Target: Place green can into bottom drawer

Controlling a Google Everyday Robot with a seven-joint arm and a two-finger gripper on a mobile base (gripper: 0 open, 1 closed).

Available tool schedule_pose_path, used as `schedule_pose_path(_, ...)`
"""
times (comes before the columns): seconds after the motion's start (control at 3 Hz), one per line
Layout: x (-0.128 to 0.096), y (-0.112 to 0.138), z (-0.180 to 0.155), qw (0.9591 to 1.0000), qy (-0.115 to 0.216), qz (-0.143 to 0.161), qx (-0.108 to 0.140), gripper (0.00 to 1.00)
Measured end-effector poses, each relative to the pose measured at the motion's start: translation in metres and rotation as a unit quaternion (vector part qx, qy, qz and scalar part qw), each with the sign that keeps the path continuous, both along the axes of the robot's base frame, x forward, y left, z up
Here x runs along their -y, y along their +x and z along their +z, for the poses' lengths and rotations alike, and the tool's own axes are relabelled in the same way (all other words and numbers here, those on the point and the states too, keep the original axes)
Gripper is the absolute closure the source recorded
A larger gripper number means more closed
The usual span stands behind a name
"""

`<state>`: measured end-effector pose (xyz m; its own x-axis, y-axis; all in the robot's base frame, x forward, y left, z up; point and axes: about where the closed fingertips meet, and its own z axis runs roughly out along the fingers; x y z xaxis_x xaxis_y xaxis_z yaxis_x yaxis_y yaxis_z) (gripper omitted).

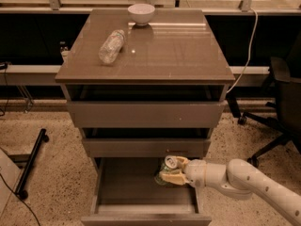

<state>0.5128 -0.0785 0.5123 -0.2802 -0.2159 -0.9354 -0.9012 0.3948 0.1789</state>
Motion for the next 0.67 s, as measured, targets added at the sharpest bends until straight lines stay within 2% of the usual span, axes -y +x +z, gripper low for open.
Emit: schedule_pose_path(0.67, 0.010, 0.002, -0.043, 0.9992, 0.007, -0.011, -0.037, 1.00)
